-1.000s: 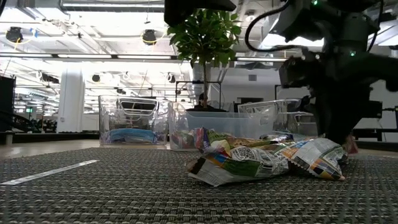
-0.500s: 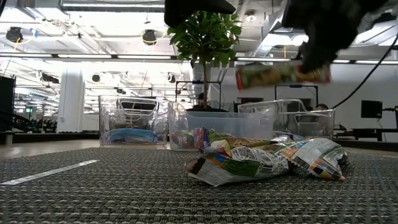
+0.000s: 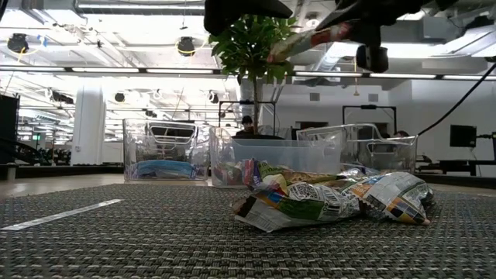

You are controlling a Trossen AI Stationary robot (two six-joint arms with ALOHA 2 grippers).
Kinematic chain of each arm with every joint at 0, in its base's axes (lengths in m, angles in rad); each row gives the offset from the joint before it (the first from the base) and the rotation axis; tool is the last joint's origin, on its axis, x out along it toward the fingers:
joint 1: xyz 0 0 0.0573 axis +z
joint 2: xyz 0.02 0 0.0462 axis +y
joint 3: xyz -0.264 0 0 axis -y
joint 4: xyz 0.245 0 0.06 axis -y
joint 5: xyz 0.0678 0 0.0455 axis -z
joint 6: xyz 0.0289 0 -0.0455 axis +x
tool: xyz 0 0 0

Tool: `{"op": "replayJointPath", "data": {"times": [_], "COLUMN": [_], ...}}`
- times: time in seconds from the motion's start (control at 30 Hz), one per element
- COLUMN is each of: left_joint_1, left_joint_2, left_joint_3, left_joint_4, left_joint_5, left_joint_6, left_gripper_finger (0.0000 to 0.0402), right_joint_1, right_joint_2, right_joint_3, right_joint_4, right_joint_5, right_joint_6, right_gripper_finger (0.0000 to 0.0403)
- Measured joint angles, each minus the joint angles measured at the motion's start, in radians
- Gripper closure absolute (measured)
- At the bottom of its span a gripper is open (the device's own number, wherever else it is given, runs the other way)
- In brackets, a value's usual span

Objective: Pick and place Granola Bars by type
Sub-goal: Put the red granola bar into the center transparent bin

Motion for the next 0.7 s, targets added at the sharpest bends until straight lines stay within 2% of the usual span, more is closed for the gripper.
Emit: {"op": "replayJointPath", "data": {"times": [0.37,0.57,0.7], "left_joint_1": [0.000,0.017,0.017], "left_joint_2": [0.000,-0.041,-0.080], "left_joint_3": [0.000,0.000,0.001], "left_joint_4": [-0.010,-0.094,-0.129], "left_joint_5": [0.008,0.101,0.071], "left_joint_6": [0.037,0.112,0.168], "left_gripper_finger": [0.0178,0.0177,0.0177], "right_joint_1": [-0.008,-0.008,-0.011], "right_joint_2": [-0.003,-0.003,0.001], "right_joint_3": [0.000,0.000,0.000], "right_joint_4": [0.038,0.069,0.059], "right_joint_5": [0.130,0.196,0.241], "right_joint_6": [0.187,0.250,0.291], "right_gripper_finger": [0.0371,0.0370,0.0375]}}
